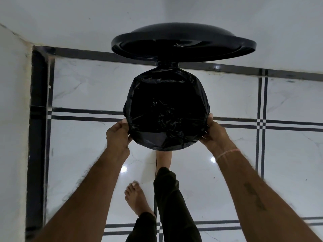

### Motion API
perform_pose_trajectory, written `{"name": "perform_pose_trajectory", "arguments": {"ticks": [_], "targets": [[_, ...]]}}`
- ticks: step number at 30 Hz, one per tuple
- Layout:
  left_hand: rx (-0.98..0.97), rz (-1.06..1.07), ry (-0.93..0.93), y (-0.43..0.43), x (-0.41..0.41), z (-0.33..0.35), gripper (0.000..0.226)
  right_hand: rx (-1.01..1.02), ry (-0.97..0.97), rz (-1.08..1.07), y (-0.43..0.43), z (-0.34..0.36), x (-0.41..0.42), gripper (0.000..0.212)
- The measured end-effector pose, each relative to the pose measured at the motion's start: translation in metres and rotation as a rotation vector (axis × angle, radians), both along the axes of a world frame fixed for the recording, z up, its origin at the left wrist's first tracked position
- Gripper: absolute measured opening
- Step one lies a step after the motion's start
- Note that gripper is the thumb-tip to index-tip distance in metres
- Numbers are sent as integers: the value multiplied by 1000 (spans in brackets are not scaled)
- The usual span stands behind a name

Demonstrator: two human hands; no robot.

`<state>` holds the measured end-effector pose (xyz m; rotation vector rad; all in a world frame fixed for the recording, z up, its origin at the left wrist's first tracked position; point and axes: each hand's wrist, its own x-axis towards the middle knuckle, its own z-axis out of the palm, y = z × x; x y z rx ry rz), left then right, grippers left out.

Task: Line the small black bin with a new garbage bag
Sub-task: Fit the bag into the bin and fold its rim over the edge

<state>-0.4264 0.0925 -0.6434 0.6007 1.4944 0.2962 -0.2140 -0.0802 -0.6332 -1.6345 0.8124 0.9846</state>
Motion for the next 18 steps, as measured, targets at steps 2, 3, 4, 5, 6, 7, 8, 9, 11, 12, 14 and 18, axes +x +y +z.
{"name": "perform_pose_trajectory", "arguments": {"ticks": [2, 3, 4, 5, 6, 7, 8, 9, 11, 12, 14, 18], "targets": [[-14, -10, -11, -3, 1, 4, 22, 31, -4, -32, 2, 0, -3, 37], [-21, -16, -37, -4, 1, 5, 21, 58, 3, -56, 2, -1, -3, 39], [-20, -19, -70, -4, -1, 5, 19, 85, 12, -85, 3, -2, -3, 40], [-14, -22, -99, -4, -2, 4, 18, 109, 18, -120, 4, -2, -4, 41], [-7, -21, -116, -4, -4, 4, 17, 125, 14, -153, 4, -2, -6, 40], [-12, -5, -120, -5, -5, 4, 18, 136, 4, -177, 4, 0, -7, 38], [-32, 32, -124, -7, -6, 5, 21, 145, -7, -196, 1, 0, -10, 36], [-67, 86, -132, -10, -6, 6, 27, 158, -19, -208, -2, 2, -14, 37], [-169, 205, -166, -17, -9, 8, 47, 183, -38, -232, -13, 5, -24, 35], [-230, 249, -174, -21, -10, 8, 56, 189, -37, -240, -18, 7, -30, 31], [-342, 313, -162, -34, -10, 11, 66, 173, -8, -243, -25, 12, -41, 27], [-492, 463, -219, -67, 1, 17, 59, 70, 146, -346, -16, 16, -72, 22]]}}
